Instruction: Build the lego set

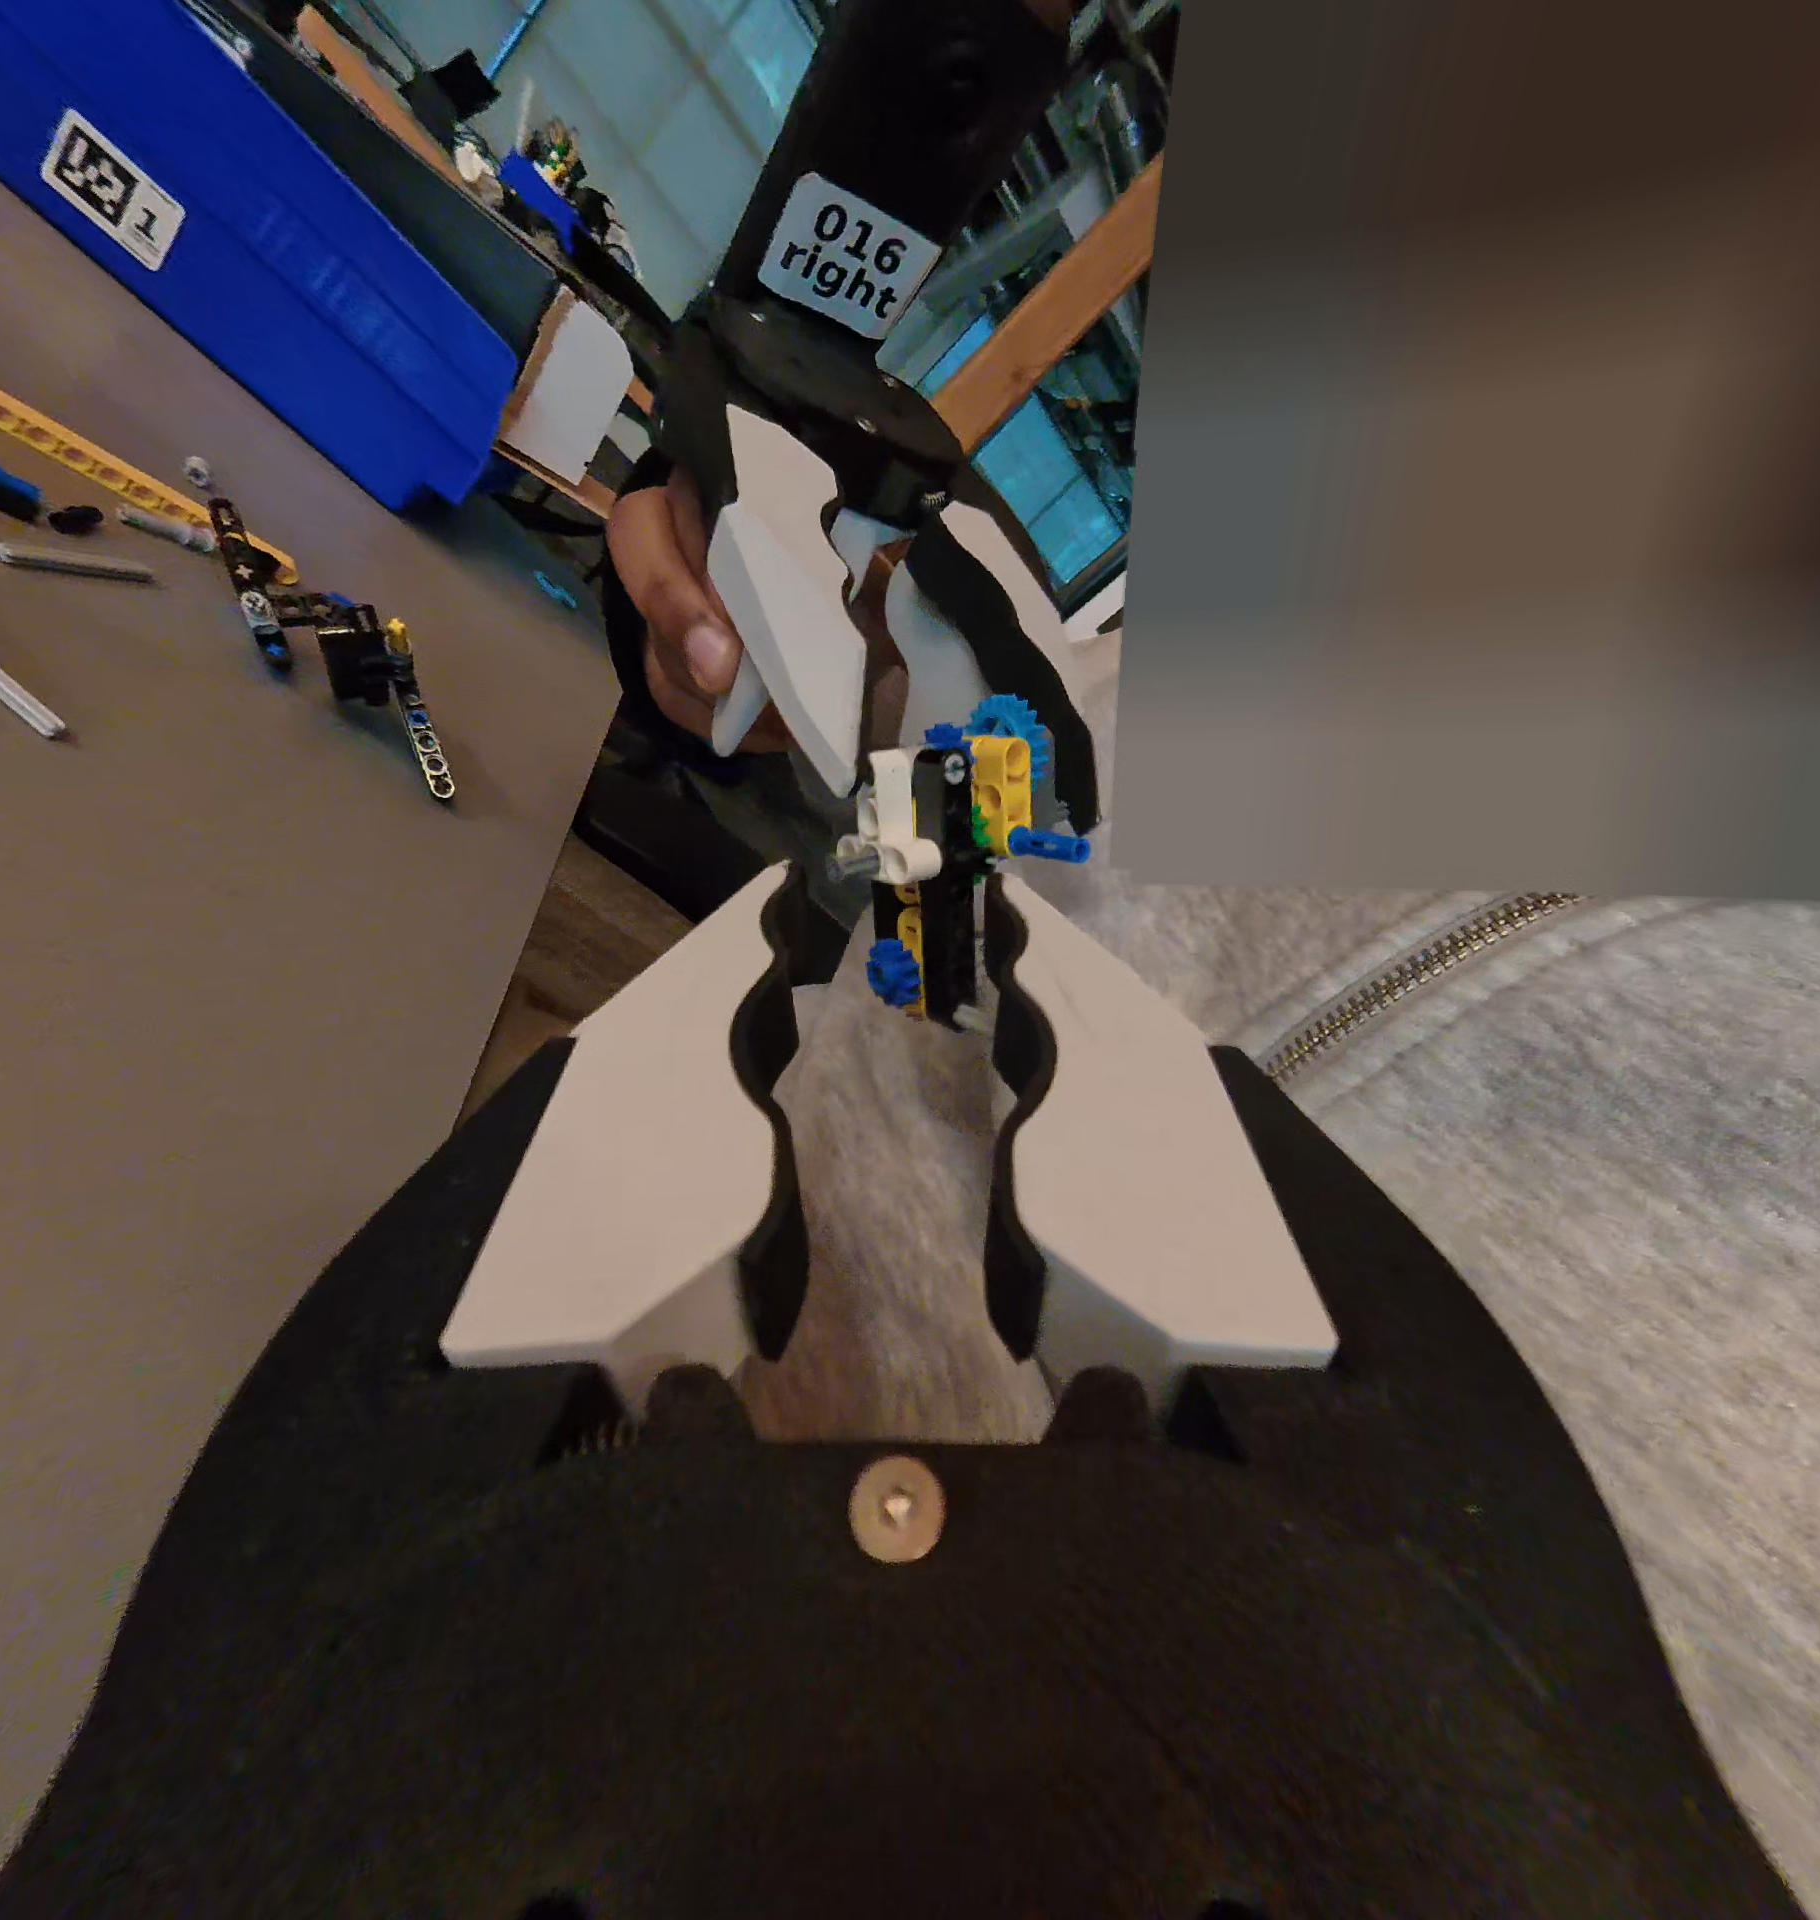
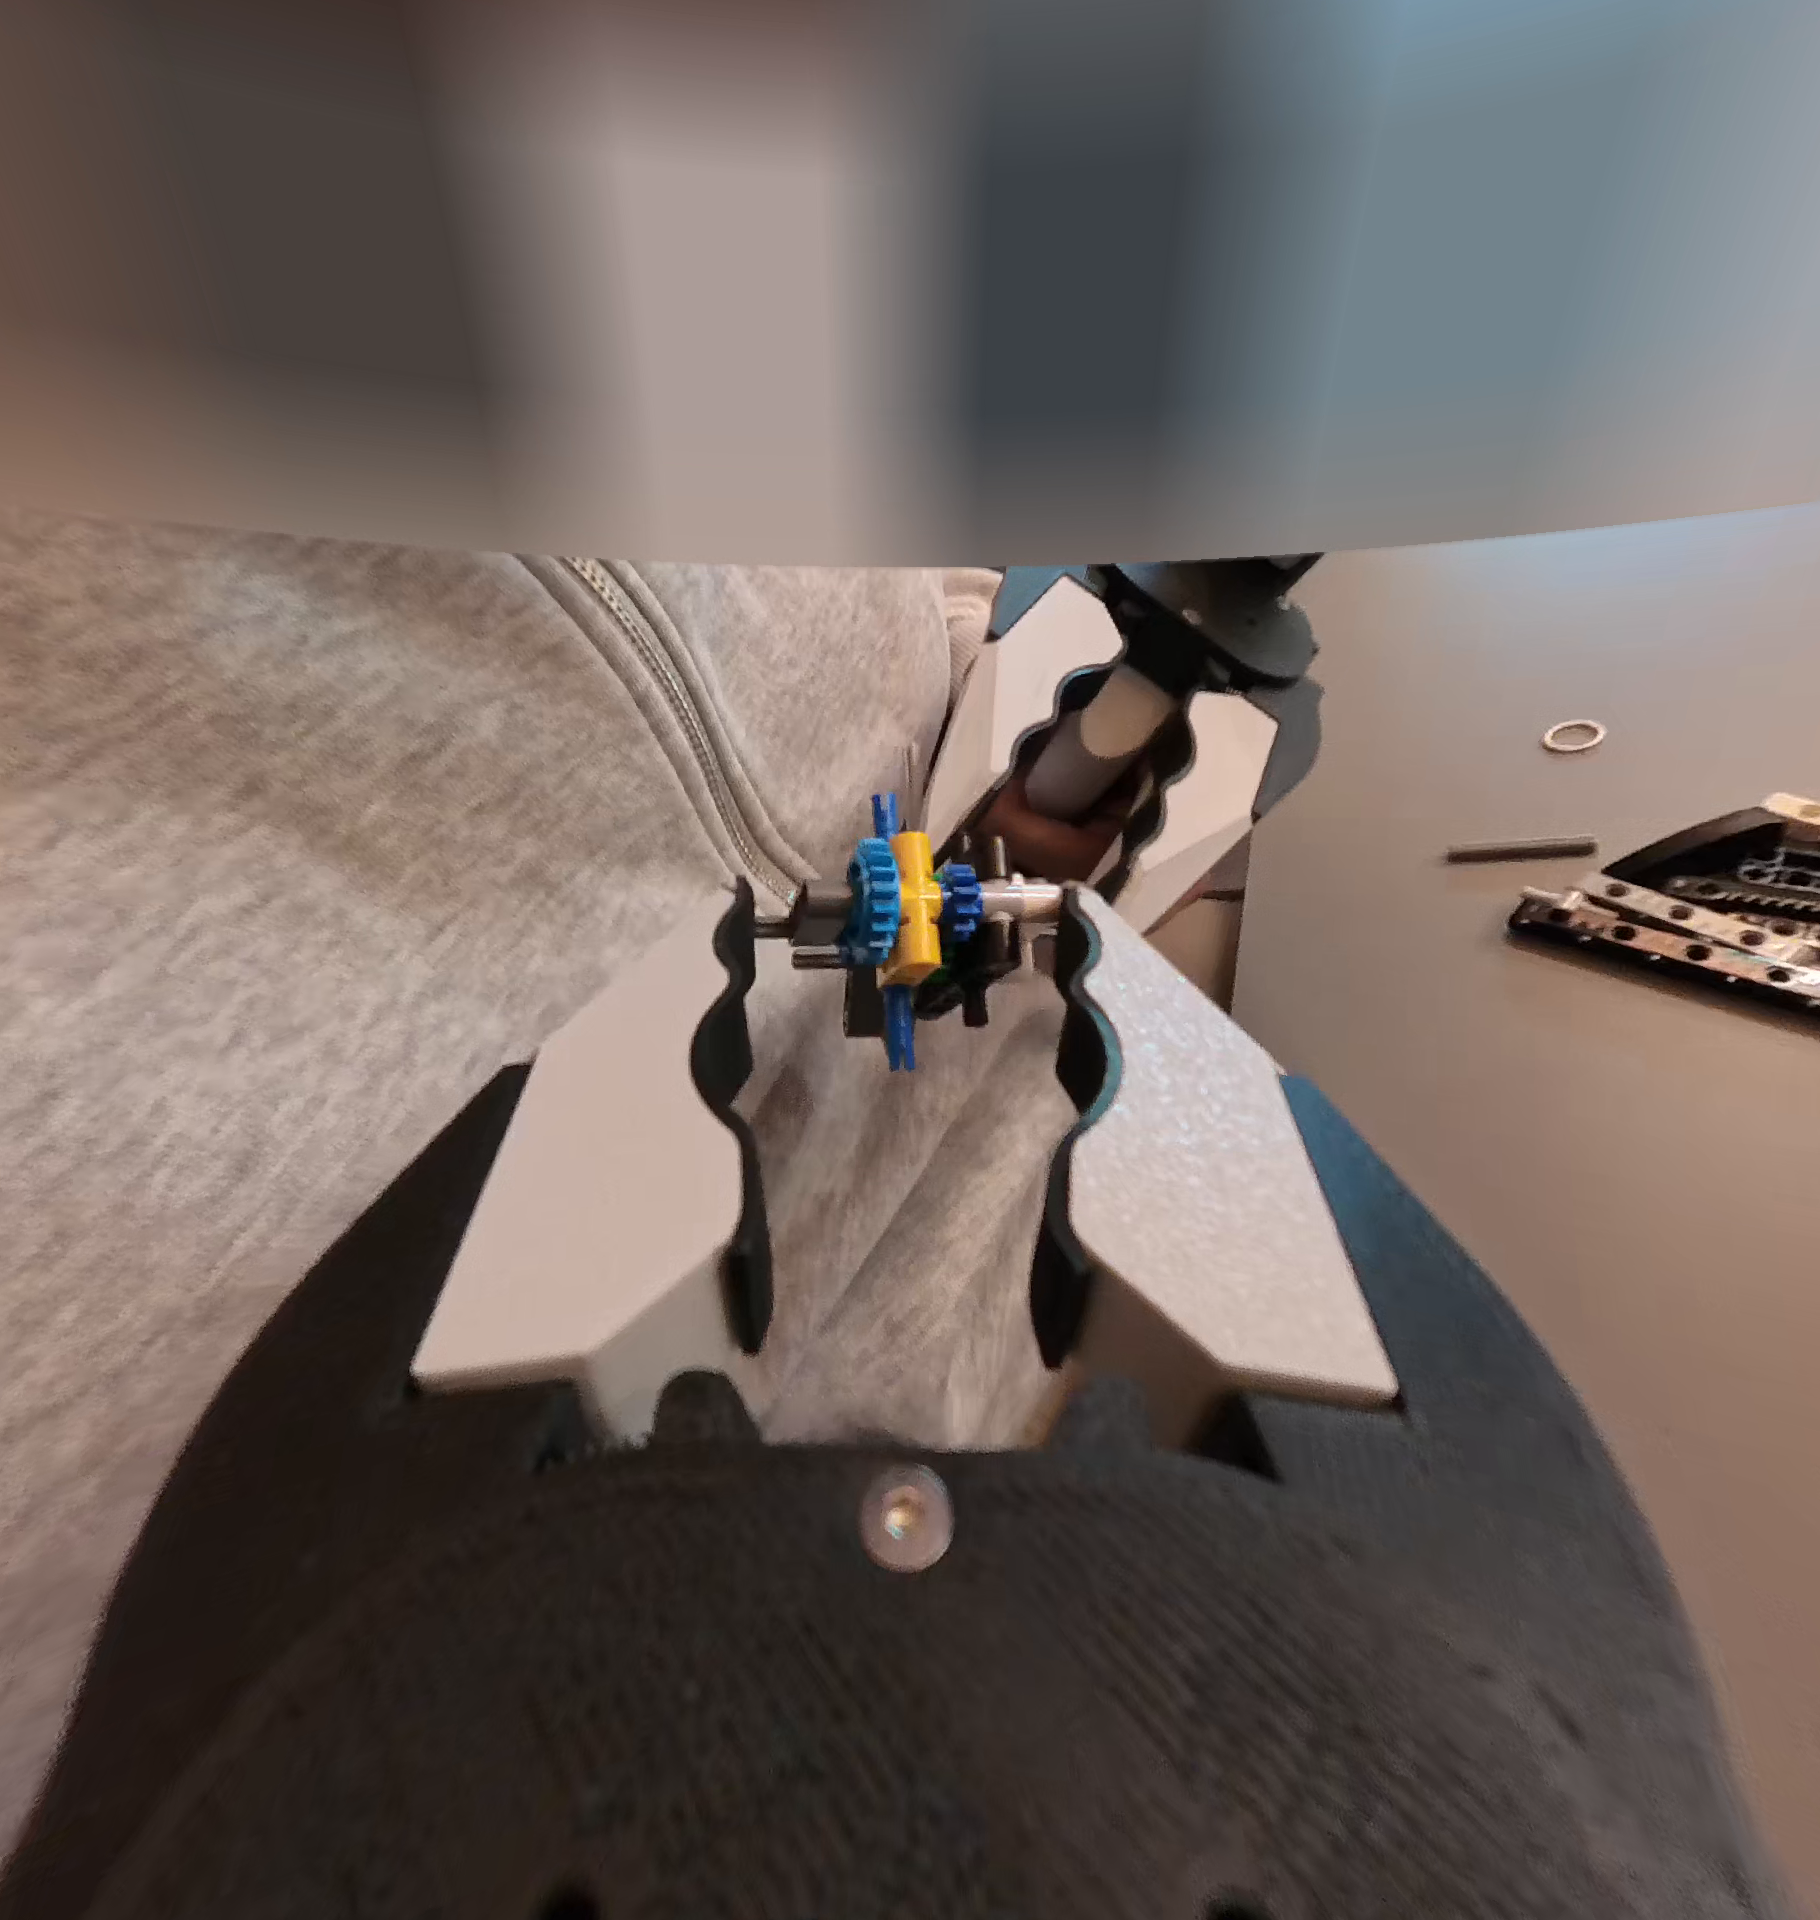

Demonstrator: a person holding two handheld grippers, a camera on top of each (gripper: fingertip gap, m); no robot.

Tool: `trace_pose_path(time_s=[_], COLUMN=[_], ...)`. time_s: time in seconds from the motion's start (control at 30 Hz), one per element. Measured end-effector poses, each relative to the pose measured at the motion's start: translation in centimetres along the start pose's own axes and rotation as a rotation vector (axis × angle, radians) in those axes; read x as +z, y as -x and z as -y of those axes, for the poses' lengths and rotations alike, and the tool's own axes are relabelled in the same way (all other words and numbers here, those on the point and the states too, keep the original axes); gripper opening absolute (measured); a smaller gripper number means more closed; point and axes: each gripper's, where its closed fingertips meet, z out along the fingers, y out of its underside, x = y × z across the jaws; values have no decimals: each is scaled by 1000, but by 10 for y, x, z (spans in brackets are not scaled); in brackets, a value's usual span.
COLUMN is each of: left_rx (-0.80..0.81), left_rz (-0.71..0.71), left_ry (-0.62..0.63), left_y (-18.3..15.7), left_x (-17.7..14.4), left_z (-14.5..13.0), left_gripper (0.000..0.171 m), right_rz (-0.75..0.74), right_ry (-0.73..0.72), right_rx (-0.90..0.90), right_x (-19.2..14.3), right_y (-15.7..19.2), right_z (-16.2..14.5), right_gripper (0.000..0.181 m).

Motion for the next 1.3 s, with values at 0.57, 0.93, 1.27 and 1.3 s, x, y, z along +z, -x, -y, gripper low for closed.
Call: trace_pose_path(time_s=[0.57, 0.93, 1.27, 1.3], left_rx=[57, 127, 171, 177], left_rz=[71, 127, 159, 166], left_ry=[12, 87, 80, 81], left_y=[7, 13, 16, 17], left_x=[4, 6, 7, 7], left_z=[-5, -17, -17, -17], left_gripper=[31, 28, 34, 33], right_rz=[-48, -53, -46, -45], right_ry=[9, 12, 13, 13], right_rx=[12, 24, 32, 33], right_x=[2, 4, 4, 4], right_y=[-6, -7, -6, -6], right_z=[-5, -7, -8, -8], right_gripper=[57, 57, 57, 57])
